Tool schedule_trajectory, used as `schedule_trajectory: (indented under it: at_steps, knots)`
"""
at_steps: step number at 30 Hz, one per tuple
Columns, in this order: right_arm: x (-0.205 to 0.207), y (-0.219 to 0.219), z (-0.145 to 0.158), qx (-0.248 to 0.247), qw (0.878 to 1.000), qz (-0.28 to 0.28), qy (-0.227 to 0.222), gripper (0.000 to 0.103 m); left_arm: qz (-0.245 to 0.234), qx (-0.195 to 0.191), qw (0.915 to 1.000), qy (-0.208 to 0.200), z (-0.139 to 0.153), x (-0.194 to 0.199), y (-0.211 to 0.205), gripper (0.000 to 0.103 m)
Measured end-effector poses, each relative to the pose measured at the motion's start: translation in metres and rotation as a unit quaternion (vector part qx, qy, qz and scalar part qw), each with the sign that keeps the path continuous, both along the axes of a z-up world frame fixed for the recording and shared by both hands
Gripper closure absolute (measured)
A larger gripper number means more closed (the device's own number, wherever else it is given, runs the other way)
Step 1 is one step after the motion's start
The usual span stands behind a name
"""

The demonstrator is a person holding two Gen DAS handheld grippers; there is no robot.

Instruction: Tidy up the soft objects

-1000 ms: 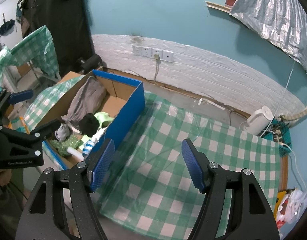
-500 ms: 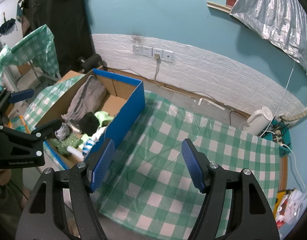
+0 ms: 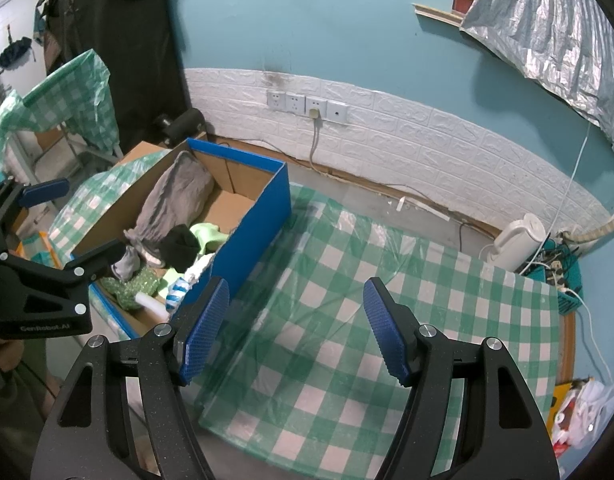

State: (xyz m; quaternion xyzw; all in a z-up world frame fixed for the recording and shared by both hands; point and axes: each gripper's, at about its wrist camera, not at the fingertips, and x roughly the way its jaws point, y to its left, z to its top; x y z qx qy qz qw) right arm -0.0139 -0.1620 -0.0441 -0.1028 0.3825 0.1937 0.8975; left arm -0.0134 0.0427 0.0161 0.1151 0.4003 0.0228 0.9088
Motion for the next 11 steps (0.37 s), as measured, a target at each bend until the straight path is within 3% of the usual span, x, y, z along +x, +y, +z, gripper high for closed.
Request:
schedule_trajectory:
  at_steps: [11]
  knots:
    - [-0.0009,0.0004,-0.0008,-0.002,1.000,0.000,0.000,0.034,0.001,0.000,1.0000,0.001,-0.0016,-0.0017,0.0014,0.003]
